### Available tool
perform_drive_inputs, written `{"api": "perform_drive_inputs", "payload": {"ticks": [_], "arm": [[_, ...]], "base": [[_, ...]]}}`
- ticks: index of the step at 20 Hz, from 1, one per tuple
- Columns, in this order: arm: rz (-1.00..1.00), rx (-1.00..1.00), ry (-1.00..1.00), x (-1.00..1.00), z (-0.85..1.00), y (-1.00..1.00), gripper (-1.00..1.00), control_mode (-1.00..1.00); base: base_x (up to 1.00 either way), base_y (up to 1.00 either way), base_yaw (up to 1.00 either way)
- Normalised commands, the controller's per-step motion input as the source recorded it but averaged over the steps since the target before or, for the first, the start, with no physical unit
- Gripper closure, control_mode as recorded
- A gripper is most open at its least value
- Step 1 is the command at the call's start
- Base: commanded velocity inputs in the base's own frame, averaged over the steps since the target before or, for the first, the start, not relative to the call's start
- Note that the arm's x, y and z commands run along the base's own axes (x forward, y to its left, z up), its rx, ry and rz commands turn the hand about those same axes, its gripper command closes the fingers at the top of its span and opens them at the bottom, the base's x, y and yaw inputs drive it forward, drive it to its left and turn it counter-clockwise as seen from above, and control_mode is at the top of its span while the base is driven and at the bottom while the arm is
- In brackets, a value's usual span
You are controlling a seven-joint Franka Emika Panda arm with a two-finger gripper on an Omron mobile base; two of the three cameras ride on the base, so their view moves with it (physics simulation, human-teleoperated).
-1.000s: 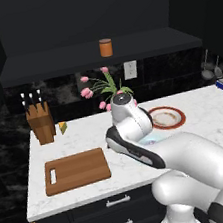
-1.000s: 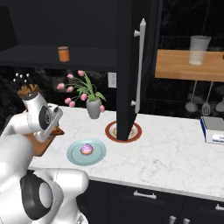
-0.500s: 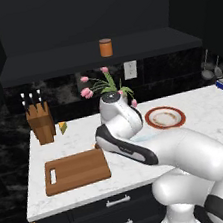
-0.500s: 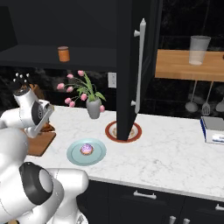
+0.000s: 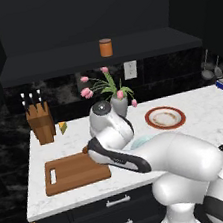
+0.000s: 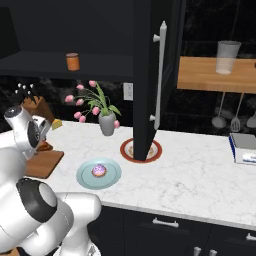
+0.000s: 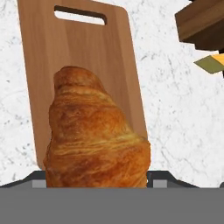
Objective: From the different types of pastries on the counter, select a croissant and place it on the cutting board. Then retrieve a jar of jam from the cabinet and place it alongside the croissant on the cutting board.
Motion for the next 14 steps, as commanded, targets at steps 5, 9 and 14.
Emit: {"api": "perform_drive_inputs", "payload": {"ticks": [5, 9, 14], "arm": [[0.03, 0.09, -0.03, 0.00, -0.33, 0.35, 1.00, -1.00], [0.00, 0.11, 0.00, 0.05, -0.27, 0.20, 1.00, -1.00], [0.00, 0.06, 0.00, 0.00, -0.35, 0.19, 1.00, -1.00]], "base": [[0.00, 0.00, 0.00], [0.00, 0.00, 0.00], [0.00, 0.00, 0.00]]}}
